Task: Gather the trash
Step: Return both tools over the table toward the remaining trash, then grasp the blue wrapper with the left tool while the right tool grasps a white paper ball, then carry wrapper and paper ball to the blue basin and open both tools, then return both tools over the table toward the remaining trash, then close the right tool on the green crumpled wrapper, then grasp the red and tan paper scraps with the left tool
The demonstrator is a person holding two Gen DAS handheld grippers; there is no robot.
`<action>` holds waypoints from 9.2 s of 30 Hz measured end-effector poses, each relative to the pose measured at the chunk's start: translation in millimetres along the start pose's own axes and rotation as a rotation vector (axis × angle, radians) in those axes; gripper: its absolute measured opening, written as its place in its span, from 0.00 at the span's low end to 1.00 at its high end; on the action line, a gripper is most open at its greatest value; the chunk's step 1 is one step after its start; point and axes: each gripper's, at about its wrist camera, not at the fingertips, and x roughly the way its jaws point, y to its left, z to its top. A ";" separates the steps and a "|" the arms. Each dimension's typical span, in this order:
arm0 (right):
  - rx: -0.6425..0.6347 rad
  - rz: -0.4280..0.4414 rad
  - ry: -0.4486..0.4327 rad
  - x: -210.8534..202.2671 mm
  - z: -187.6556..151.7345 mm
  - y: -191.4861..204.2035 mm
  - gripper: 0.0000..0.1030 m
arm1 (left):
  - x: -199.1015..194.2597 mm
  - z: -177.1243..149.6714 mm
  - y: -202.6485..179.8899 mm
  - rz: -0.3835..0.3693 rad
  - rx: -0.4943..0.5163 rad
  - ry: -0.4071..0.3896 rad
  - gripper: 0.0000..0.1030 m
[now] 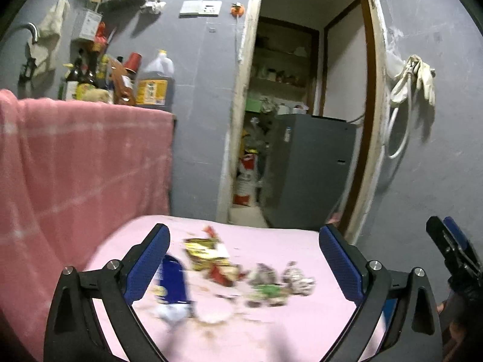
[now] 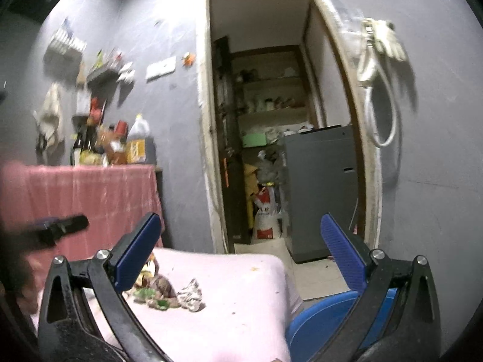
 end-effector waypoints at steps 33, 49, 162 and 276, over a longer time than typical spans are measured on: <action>0.021 0.074 0.626 144.6 -87.7 39.1 0.88 | 92.5 -67.2 94.2 0.111 -0.068 0.488 0.86; 0.023 0.141 0.771 165.1 -105.0 43.4 0.35 | 101.9 -66.5 79.9 0.020 -0.062 0.541 0.24; 0.254 -0.149 0.039 -8.9 -2.6 -111.6 1.00 | 50.8 -5.7 -82.0 -0.083 -0.032 0.081 0.98; 0.084 0.252 0.677 151.5 -87.8 13.2 0.46 | 155.0 -60.6 37.4 -0.075 0.026 0.574 0.28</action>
